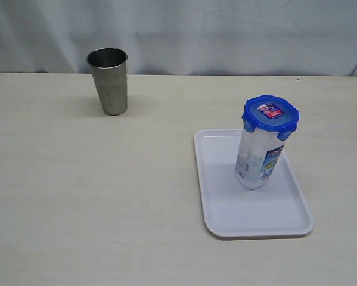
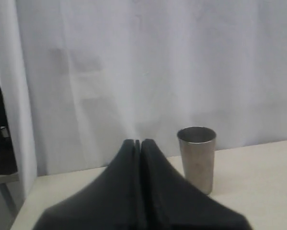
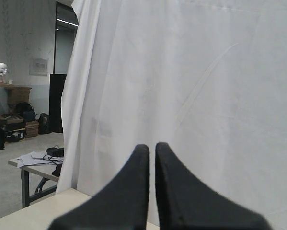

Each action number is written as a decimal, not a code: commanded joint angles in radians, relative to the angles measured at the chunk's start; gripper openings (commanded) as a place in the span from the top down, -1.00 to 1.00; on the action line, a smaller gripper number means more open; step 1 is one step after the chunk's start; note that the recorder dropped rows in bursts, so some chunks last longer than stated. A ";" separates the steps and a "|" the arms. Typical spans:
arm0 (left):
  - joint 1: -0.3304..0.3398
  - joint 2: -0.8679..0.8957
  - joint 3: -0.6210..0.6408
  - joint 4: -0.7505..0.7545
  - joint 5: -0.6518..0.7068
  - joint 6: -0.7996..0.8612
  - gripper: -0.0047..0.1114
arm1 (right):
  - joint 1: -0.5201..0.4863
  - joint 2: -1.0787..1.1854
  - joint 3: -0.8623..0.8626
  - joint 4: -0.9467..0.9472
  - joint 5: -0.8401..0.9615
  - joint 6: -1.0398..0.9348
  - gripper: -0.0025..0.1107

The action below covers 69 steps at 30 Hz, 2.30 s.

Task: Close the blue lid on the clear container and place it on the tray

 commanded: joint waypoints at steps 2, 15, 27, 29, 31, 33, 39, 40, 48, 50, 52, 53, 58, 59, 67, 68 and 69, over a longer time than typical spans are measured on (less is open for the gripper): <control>0.111 -0.157 0.003 -0.019 0.159 -0.032 0.92 | -0.004 -0.003 0.005 0.001 -0.004 -0.001 0.88; 0.167 -0.251 0.191 -0.013 0.045 -0.103 0.92 | -0.004 -0.003 0.005 0.001 -0.004 -0.001 0.88; 0.167 -0.251 0.306 0.000 -0.005 -0.119 0.92 | -0.004 -0.003 0.005 0.001 -0.004 -0.001 0.88; 0.167 -0.251 0.306 0.000 0.023 -0.119 0.92 | -0.004 -0.003 0.005 0.001 -0.004 -0.001 0.88; 0.167 -0.251 0.306 0.019 0.053 -0.119 0.92 | -0.004 -0.003 0.005 0.001 -0.004 -0.001 0.88; 0.167 -0.251 0.306 0.043 0.122 -0.119 0.92 | -0.004 -0.003 0.005 0.001 -0.004 -0.001 0.88; 0.167 -0.251 0.306 0.043 0.172 -0.091 0.92 | -0.004 -0.003 0.005 0.001 -0.004 -0.001 0.88; 0.167 -0.251 0.306 0.043 0.172 -0.065 0.92 | -0.004 -0.003 0.005 0.001 -0.004 -0.001 0.88; 0.167 -0.251 0.306 0.043 0.174 -0.047 0.92 | -0.004 -0.003 0.005 0.001 -0.004 -0.001 0.88; 0.167 -0.251 0.306 0.040 0.172 -0.047 0.92 | -0.004 -0.003 0.005 0.001 -0.004 -0.001 0.88; 0.167 -0.251 0.306 0.040 0.174 -0.047 0.92 | -0.004 -0.003 0.005 0.001 -0.004 -0.001 0.88; 0.167 -0.251 0.306 0.040 0.176 -0.047 0.92 | -0.004 -0.003 0.005 0.001 -0.004 -0.001 0.88; 0.167 -0.251 0.306 0.040 0.184 -0.047 0.92 | -0.004 -0.003 0.005 0.001 -0.004 -0.001 0.88; 0.167 -0.251 0.306 0.040 0.184 -0.047 0.92 | -0.004 -0.003 0.005 0.001 -0.004 -0.001 0.88; 0.167 -0.251 0.306 0.040 0.184 -0.047 0.92 | -0.004 -0.003 0.005 0.001 -0.004 -0.001 0.88; 0.167 -0.251 0.306 0.040 0.184 -0.047 0.92 | -0.004 -0.003 0.005 0.001 -0.004 -0.001 0.88; 0.167 -0.251 0.306 0.040 0.184 -0.047 0.92 | -0.004 -0.003 0.005 0.001 -0.004 -0.001 0.88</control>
